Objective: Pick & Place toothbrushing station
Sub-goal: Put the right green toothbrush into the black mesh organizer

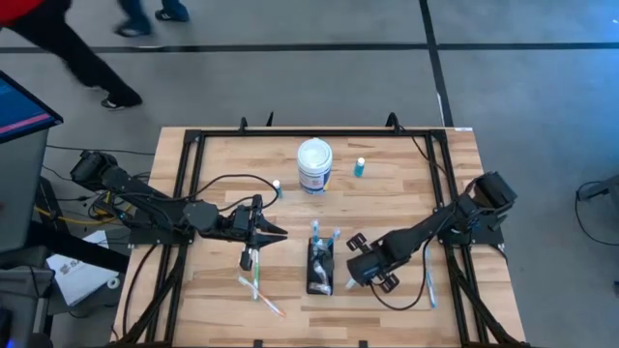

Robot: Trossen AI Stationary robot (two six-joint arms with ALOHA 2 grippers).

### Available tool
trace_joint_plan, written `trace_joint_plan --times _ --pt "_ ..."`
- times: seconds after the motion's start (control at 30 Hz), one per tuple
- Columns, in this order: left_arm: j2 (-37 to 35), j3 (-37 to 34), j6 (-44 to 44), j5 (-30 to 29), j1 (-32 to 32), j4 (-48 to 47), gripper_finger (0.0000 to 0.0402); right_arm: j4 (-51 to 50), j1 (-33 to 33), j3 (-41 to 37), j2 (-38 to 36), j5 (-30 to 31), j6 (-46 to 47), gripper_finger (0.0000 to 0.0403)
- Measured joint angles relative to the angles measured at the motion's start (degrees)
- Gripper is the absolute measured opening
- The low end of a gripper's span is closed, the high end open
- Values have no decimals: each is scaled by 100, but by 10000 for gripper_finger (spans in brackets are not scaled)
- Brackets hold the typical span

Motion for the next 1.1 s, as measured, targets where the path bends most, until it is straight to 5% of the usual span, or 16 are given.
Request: trace_joint_plan --times 1.1 --pt "0 0 0 0 0 15 44 864 308 9 -1720 1293 998 0"
